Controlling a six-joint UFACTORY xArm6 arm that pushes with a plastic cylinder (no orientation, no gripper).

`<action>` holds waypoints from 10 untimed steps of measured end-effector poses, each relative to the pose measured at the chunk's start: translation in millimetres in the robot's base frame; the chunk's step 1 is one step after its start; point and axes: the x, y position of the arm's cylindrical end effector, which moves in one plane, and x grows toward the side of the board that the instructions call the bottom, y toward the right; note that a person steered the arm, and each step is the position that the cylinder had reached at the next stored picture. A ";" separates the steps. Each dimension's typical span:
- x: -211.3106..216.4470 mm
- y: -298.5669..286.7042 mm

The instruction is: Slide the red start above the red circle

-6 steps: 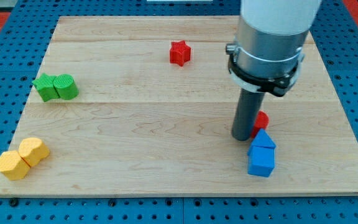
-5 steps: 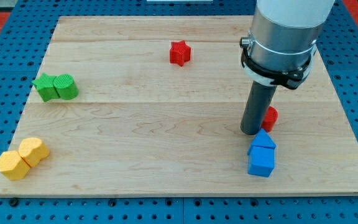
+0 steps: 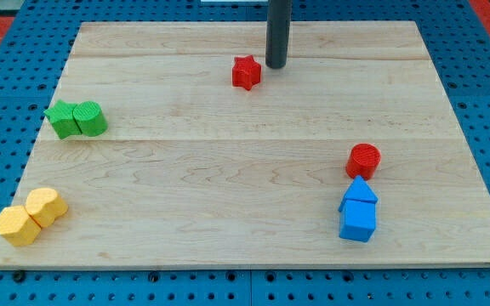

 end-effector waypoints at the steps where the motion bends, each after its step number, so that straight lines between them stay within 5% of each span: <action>1: 0.7 -77.2; 2: 41.8 -93.6; 3: 72.3 13.6; 5: 24.8 41.8; 6: 35.2 68.1; 7: 95.0 107.1; 9: 147.8 113.7; 10: 157.8 54.8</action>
